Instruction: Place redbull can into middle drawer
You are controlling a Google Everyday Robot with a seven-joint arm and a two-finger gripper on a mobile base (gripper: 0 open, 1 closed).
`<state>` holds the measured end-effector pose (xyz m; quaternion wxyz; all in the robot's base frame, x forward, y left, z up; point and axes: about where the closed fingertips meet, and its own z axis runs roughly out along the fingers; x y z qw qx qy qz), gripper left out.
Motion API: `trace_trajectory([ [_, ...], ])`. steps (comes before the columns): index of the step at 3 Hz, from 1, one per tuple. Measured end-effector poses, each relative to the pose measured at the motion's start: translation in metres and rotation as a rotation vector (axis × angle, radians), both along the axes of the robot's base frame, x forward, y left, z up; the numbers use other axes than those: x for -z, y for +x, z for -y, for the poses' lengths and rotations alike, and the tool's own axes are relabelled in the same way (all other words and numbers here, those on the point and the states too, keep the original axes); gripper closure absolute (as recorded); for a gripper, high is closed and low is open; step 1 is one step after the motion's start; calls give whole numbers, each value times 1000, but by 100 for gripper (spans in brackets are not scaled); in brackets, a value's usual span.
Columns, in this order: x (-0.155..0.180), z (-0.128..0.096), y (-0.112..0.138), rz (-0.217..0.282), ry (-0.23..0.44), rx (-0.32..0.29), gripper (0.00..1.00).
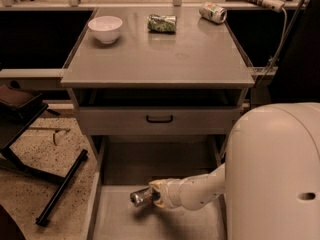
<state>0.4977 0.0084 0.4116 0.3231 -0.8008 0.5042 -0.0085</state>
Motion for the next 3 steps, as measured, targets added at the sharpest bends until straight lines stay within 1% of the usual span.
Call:
trace_trajectory([
  [1,0,0,0,0,0,0,12],
  [2,0,0,0,0,0,0,0],
  [3,0,0,0,0,0,0,0],
])
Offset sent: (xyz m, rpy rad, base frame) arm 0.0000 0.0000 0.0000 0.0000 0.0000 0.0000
